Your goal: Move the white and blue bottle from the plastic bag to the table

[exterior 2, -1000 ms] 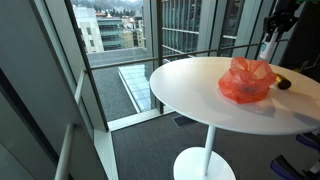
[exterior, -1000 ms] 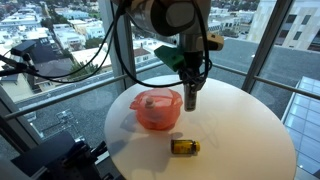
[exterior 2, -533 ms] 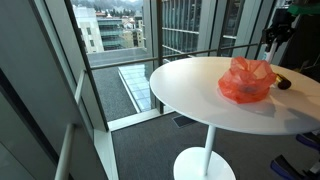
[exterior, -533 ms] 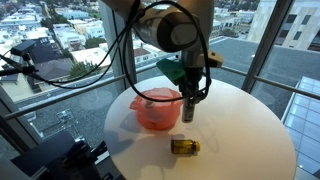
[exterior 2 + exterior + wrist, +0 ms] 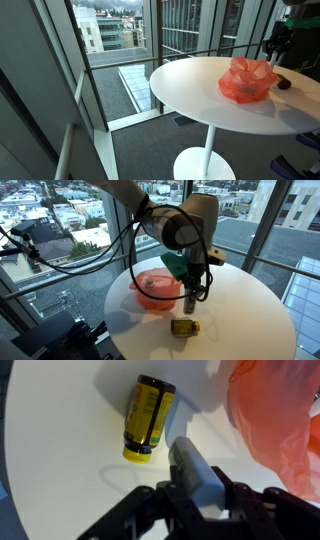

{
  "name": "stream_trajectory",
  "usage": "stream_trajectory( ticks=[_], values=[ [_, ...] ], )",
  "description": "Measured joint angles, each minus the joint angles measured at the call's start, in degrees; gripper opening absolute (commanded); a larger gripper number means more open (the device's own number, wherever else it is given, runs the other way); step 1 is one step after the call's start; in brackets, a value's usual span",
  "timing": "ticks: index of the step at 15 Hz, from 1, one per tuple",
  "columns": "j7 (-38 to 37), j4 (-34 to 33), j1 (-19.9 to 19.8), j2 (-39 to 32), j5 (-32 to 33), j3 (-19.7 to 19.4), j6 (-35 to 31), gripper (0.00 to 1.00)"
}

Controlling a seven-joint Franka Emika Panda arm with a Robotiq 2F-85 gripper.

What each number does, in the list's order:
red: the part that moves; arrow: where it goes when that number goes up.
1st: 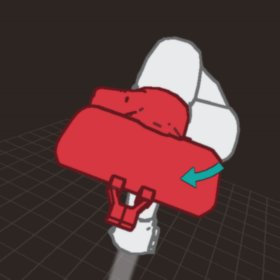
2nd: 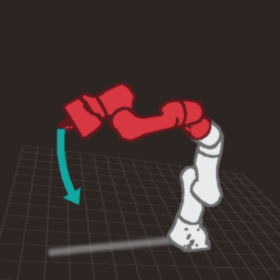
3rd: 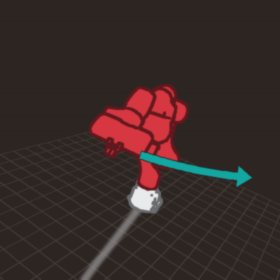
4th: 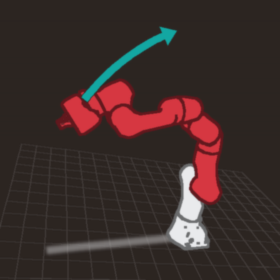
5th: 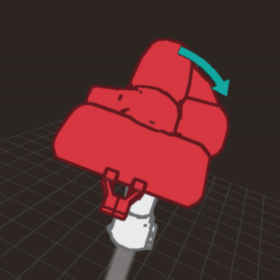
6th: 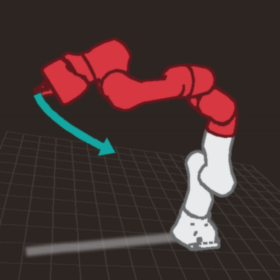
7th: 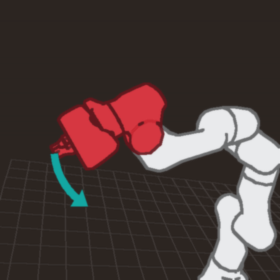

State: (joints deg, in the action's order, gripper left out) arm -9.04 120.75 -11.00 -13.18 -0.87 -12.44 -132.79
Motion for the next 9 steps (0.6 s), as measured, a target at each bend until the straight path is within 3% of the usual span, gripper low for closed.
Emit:
stream_trajectory(
  ticks=[8,9],
  values=[
    [0.00,1.65,-1.52,-2.37,-2.37,-0.38,-2.59,0.12],
    [0.00,1.88,-1.55,-2.45,-2.48,-0.42,-2.86,0.46]
  ],
)
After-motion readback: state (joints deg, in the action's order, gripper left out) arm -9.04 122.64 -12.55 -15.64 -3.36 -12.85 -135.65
